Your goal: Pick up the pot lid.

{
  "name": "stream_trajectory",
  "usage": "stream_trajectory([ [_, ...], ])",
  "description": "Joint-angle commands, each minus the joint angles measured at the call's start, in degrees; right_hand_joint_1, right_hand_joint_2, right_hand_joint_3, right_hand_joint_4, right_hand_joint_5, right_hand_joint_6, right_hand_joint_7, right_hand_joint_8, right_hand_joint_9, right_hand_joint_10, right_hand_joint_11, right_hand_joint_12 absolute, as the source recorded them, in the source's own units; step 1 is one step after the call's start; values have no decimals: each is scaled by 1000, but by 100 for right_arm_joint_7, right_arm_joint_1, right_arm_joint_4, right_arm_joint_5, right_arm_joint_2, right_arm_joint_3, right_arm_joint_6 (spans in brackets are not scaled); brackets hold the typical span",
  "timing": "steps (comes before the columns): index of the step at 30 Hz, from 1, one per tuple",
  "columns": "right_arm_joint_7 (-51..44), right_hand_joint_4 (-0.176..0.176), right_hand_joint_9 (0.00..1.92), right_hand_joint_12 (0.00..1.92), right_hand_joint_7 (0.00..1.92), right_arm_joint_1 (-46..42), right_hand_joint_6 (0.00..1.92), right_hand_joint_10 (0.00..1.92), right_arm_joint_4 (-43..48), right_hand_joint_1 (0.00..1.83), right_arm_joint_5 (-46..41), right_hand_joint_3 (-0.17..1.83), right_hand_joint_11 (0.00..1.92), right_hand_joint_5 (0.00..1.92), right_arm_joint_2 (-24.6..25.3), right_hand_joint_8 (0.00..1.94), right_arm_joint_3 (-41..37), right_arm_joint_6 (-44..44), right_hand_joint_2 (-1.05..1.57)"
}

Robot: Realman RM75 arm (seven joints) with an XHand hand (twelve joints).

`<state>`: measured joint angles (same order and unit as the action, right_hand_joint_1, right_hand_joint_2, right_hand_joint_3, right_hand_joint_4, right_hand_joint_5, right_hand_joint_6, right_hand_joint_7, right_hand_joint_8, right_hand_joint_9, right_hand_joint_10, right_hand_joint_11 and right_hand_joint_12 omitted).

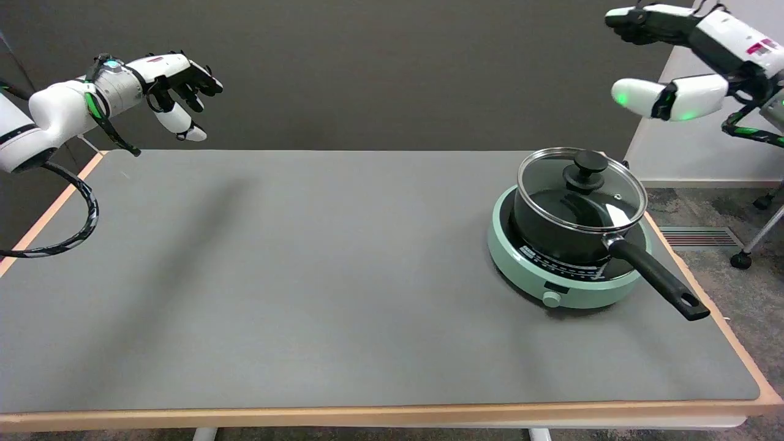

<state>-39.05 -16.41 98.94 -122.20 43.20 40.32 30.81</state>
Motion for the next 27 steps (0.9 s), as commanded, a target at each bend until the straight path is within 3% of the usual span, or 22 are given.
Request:
stream_trajectory([
  [1,-364,57,360,565,380,-410,169,248,273,580,770,860,238,349,-894,173,327,81,471],
  [10,-788,61,366,555,408,-811,177,244,328,617,970,873,236,381,-1162,175,360,110,468],
  [16,-785,86,391,580,454,-914,185,278,319,680,1174,918,231,447,-1281,159,504,78,463],
  [27,-788,87,412,585,481,-876,179,281,107,709,1259,938,249,433,-1343,164,837,-73,471],
])
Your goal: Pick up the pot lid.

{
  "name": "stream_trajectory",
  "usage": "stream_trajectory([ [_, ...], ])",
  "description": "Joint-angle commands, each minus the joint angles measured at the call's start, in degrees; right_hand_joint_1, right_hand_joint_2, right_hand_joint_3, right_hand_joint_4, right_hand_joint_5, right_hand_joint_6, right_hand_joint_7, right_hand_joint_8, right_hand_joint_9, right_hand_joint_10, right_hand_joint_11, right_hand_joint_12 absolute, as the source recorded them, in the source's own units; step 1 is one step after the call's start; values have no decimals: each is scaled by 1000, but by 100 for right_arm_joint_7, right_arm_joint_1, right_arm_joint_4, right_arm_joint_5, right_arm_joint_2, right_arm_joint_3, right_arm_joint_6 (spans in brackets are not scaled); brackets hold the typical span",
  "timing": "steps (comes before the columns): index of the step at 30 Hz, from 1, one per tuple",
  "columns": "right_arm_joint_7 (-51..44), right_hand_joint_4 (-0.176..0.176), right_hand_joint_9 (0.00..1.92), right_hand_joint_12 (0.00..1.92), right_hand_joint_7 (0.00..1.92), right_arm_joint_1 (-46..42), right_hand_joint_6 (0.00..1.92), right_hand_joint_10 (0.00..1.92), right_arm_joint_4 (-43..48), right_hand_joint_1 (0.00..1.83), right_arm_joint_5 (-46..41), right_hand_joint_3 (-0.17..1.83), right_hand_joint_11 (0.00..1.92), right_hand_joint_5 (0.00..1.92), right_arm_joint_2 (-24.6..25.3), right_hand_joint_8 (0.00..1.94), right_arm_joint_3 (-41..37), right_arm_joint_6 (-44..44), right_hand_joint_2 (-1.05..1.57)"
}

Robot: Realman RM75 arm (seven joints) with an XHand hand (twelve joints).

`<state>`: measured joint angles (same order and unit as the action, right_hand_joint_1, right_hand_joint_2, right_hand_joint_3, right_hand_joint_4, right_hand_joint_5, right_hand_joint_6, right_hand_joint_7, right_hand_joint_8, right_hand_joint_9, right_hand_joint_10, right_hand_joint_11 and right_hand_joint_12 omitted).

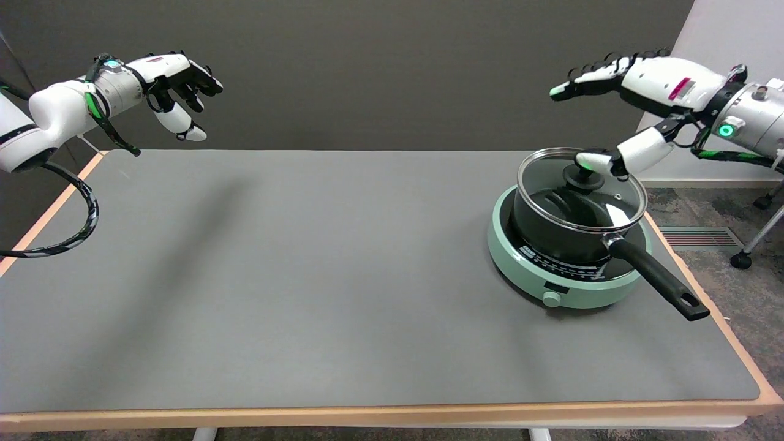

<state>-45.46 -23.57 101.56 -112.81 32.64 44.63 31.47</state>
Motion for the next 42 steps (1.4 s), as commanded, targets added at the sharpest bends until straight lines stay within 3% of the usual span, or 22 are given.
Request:
stream_trajectory([
  [1,-147,87,416,586,484,-145,179,281,-164,711,394,939,251,433,-303,165,452,-180,472],
  [18,-147,119,466,562,518,488,200,264,-528,794,1053,959,284,450,-265,184,1180,-555,498],
  [25,-147,143,478,619,570,659,253,345,-702,770,1245,1008,275,487,-257,192,1444,-675,532],
  [30,-147,150,514,596,597,667,236,306,-744,858,1258,988,301,521,-233,182,1481,-675,527],
  [42,-107,158,538,621,614,456,242,324,-656,869,1258,989,318,530,-149,187,1251,-611,532],
])
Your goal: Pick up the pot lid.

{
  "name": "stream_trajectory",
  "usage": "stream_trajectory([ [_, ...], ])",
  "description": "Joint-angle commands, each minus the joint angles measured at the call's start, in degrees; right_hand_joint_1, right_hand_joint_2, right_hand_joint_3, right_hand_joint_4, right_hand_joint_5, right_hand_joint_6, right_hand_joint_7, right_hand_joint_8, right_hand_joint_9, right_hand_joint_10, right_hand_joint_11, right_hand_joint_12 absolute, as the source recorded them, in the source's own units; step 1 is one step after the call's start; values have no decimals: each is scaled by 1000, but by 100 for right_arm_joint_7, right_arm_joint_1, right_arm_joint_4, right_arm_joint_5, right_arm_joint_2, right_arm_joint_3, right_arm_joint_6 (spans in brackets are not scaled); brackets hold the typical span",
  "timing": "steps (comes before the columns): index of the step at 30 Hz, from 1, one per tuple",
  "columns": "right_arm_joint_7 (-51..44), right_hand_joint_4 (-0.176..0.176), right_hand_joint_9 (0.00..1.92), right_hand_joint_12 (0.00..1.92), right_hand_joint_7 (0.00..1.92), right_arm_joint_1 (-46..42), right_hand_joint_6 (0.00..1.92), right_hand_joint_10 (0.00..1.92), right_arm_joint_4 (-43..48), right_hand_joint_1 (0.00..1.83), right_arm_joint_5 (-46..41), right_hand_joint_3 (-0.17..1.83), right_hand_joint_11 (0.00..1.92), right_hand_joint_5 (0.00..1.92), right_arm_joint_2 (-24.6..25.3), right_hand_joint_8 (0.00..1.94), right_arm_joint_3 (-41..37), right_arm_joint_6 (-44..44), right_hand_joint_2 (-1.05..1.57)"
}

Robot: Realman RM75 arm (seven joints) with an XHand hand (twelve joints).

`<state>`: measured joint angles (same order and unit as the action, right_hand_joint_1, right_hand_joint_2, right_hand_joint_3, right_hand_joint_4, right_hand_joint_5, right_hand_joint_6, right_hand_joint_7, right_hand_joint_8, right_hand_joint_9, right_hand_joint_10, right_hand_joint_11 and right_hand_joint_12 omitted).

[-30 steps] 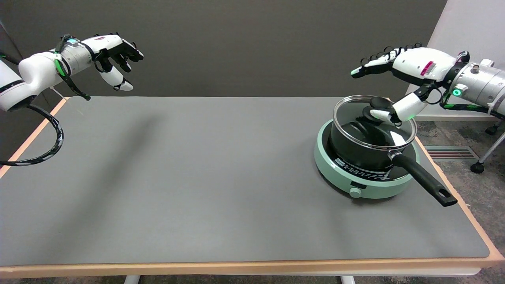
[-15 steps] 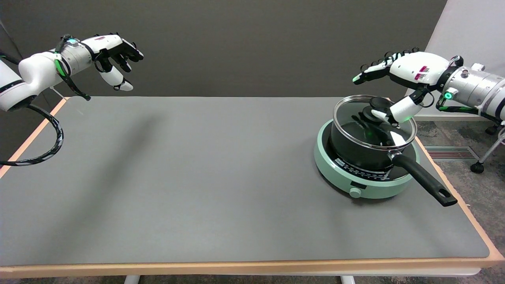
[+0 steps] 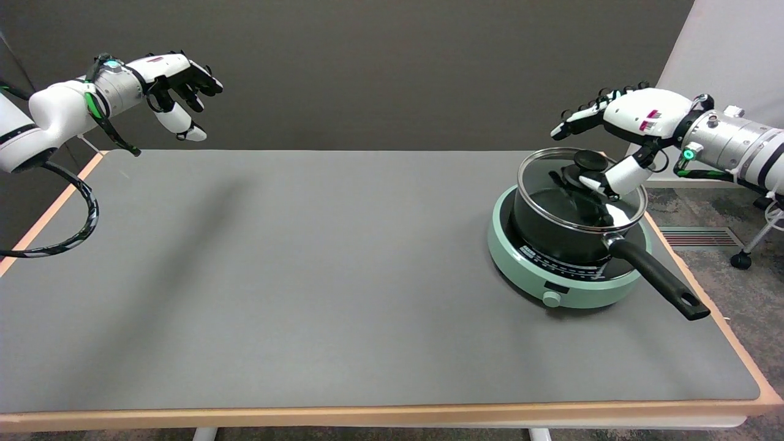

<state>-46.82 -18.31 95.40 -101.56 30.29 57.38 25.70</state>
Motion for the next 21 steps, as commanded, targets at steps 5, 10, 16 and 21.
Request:
stream_trajectory([
  [5,29,171,558,622,645,-109,279,333,-37,880,133,976,325,569,117,198,-109,-35,550],
  [10,29,176,605,595,724,-170,380,341,-8,897,133,936,347,649,130,262,-185,-35,599],
  [16,29,176,692,620,835,-178,549,410,19,874,133,889,370,698,130,359,-193,-35,615],
  [21,13,176,776,634,851,-178,676,497,56,878,130,863,405,725,130,587,-201,-35,626],
])
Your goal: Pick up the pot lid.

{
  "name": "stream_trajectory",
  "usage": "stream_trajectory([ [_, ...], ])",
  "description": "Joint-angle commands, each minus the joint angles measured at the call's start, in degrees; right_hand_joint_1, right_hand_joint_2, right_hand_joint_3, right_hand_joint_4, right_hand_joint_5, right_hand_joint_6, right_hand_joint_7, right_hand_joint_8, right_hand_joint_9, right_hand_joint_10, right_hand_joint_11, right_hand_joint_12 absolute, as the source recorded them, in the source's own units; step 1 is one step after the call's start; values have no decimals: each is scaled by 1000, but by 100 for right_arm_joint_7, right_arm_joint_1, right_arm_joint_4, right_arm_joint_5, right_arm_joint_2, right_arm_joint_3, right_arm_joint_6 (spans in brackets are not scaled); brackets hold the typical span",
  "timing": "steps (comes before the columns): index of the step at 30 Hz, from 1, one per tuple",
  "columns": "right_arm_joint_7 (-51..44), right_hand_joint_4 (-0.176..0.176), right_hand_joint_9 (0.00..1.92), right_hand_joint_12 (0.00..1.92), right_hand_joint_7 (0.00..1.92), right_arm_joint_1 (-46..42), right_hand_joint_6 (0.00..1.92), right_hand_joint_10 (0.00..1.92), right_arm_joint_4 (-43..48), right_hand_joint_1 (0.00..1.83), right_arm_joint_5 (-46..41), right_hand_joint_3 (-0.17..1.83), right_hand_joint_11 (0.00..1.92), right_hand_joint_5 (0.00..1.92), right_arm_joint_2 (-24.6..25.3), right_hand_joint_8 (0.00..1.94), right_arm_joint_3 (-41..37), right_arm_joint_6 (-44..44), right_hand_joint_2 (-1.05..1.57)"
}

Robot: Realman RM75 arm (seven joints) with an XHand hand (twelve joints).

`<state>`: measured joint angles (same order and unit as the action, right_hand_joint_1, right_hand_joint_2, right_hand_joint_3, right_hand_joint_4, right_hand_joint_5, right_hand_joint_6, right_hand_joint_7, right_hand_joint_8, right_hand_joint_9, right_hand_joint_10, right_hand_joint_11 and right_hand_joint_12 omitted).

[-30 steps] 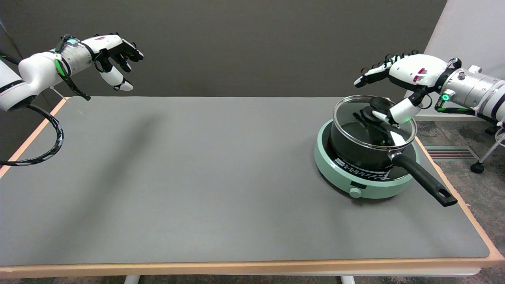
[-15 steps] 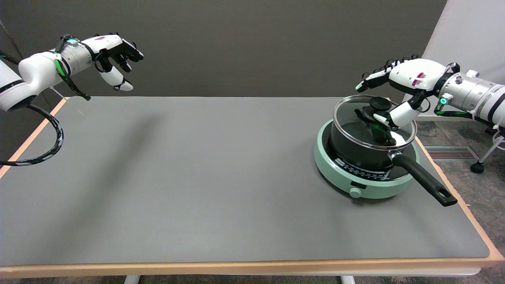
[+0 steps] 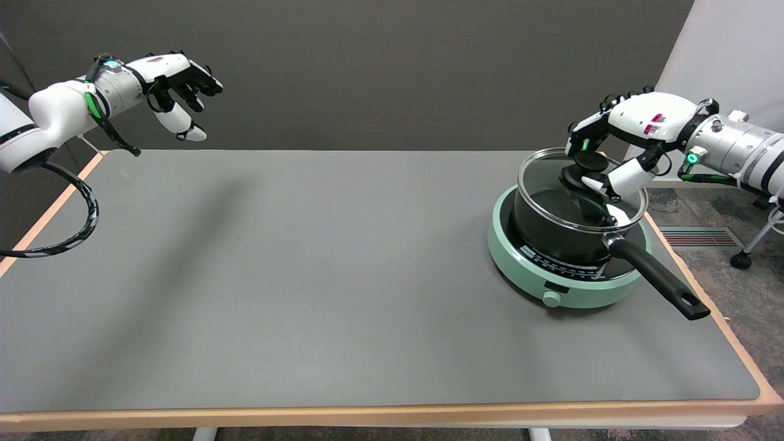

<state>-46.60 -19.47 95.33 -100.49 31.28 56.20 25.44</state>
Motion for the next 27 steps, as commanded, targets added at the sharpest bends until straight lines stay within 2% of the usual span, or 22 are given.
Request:
stream_trajectory([
  [1,-12,176,787,639,850,-62,687,514,63,882,8,862,411,727,31,617,-84,-9,629],
  [6,-33,176,841,736,832,-62,855,636,87,925,-22,857,463,738,31,852,-77,-37,681],
  [7,-33,176,823,787,831,-62,1219,714,87,921,-22,492,467,755,31,896,-65,-45,953],
  [8,-33,176,818,816,835,-62,1358,750,87,921,-22,357,476,764,31,920,-60,-53,1055],
  [11,-33,176,836,875,850,-62,1364,785,87,924,-22,394,516,769,42,957,-44,-57,1036],
  [13,-33,40,849,918,889,-62,1305,798,95,1174,-22,270,523,785,58,1219,-44,-57,1063],
  [27,-33,24,868,961,917,-86,1294,934,95,1183,-38,391,572,792,103,1250,-60,-57,998],
])
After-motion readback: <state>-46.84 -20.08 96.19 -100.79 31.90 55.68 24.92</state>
